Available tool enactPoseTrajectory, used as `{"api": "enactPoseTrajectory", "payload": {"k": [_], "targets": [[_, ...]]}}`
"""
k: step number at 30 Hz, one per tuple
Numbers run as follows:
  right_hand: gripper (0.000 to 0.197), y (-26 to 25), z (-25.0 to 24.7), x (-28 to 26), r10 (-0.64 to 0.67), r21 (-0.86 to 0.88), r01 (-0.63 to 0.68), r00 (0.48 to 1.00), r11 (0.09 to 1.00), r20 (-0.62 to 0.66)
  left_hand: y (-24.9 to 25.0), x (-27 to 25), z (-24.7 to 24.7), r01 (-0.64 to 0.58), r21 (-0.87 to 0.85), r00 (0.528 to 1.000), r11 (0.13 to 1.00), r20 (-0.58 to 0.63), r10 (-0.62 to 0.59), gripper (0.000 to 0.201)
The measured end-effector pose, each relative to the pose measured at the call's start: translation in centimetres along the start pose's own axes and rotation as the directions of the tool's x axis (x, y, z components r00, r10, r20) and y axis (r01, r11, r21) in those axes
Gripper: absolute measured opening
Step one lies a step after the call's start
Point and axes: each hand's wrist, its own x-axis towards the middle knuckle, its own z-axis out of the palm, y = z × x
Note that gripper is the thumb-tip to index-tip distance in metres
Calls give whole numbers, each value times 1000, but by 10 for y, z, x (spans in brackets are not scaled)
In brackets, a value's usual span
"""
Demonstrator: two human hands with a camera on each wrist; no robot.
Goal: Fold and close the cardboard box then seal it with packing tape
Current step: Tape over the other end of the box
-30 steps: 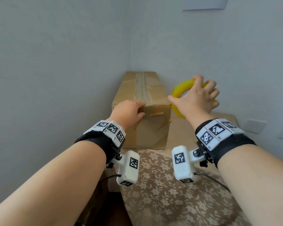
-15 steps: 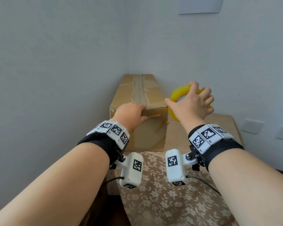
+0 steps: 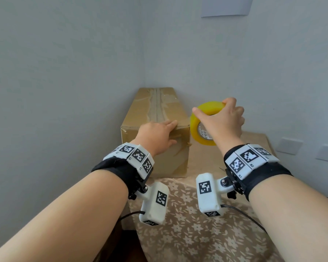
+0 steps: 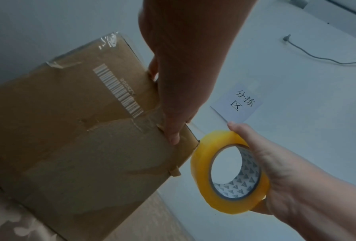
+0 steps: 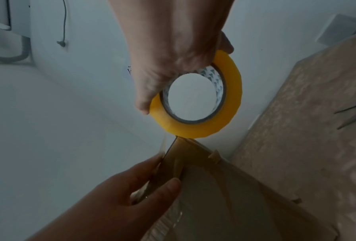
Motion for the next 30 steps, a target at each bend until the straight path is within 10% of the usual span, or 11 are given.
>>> {"api": "enactPoseTrajectory", "payload": {"k": [12, 30], "targets": [[87, 10, -2, 27, -5, -354, 30, 997, 935, 71, 4, -1, 4, 52, -18, 993, 998, -108, -54, 60], [106, 47, 19, 19, 209, -103, -183, 900, 978, 381, 9, 0, 4, 71, -13, 993, 997, -89, -72, 49]]}}
